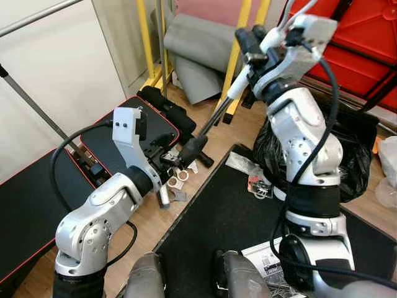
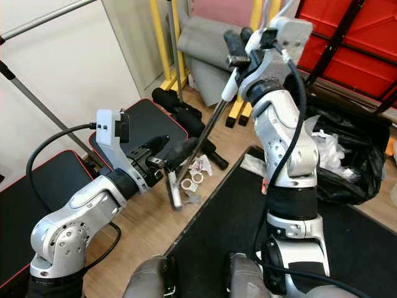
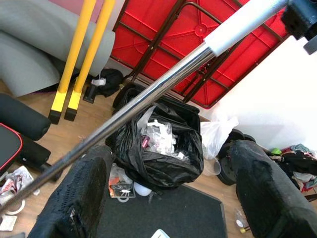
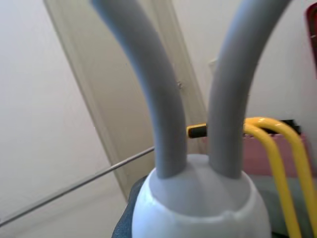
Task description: Sweep floor
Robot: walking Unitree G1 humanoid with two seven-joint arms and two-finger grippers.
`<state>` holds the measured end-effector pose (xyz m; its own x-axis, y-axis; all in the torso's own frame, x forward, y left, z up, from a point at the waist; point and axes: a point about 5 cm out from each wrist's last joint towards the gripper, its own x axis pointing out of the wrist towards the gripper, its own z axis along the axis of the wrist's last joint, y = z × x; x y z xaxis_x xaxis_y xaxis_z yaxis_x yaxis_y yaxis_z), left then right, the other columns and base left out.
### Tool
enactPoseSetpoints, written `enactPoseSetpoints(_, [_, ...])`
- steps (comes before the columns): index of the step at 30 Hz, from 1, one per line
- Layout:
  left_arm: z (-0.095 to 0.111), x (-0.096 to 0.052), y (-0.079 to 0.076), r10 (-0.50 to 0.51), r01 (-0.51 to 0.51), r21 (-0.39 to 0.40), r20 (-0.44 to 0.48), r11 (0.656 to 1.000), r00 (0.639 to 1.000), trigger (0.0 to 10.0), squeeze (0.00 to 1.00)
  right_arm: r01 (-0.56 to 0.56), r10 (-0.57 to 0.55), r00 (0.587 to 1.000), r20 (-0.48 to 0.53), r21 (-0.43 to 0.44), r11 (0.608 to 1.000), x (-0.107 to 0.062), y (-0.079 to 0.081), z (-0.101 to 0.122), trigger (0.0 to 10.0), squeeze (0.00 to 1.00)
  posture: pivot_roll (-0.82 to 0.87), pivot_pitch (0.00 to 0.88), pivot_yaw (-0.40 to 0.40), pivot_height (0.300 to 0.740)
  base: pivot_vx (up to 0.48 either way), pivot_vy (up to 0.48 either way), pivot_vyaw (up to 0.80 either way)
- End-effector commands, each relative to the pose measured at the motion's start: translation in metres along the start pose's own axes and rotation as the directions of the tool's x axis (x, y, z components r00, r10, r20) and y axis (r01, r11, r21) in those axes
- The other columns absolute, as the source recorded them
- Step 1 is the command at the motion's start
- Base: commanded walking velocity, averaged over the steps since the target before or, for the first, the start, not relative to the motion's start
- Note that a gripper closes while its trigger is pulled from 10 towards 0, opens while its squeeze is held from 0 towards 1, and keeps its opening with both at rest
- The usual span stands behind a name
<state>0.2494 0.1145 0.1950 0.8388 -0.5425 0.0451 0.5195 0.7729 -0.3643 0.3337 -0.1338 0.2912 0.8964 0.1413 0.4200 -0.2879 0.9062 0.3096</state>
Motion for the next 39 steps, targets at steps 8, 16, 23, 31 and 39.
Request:
enactPoseSetpoints(8, [-0.002, -0.012, -0.010, -0.060, 0.060, -0.022, -0.020, 0.998, 0.998, 10.0, 0.00, 0.097, -0.107, 0.988, 0.115, 0.096, 0.991, 0.003, -0.020, 0.001, 10.0, 0.00, 0.08, 0.255, -0.068, 0.740, 0.000, 0.000, 0.00])
enactPoseSetpoints(16, [-0.001, -0.015, -0.013, -0.078, 0.077, -0.025, -0.020, 0.997, 0.997, 10.0, 0.00, 0.120, -0.135, 0.981, 0.138, 0.117, 0.986, 0.005, -0.031, 0.001, 10.0, 0.00, 0.09, 0.274, -0.069, 0.740, 0.000, 0.000, 0.00])
enactPoseSetpoints(23, [0.005, -0.036, -0.028, -0.115, 0.114, -0.076, -0.003, 0.991, 0.993, 10.0, 0.00, 0.212, -0.233, 0.956, 0.180, 0.132, 0.968, 0.008, -0.064, -0.006, 10.0, 0.00, 0.14, 0.369, -0.066, 0.740, 0.000, 0.000, 0.00])
enactPoseSetpoints(31, [0.008, -0.045, -0.034, -0.125, 0.124, -0.096, 0.003, 0.988, 0.992, 10.0, 0.00, 0.280, -0.289, 0.944, 0.159, 0.076, 0.957, 0.004, -0.080, -0.021, 10.0, 0.00, 0.15, 0.395, -0.065, 0.740, 0.000, 0.000, 0.00])
enactPoseSetpoints(39, [0.009, -0.046, -0.037, -0.145, 0.144, -0.130, 0.002, 0.981, 0.989, 10.0, 0.00, 0.351, -0.337, 0.935, 0.107, -0.151, 0.924, -0.020, -0.098, -0.024, 10.0, 0.00, 0.12, 0.385, -0.062, 0.740, 0.000, 0.000, 0.00])
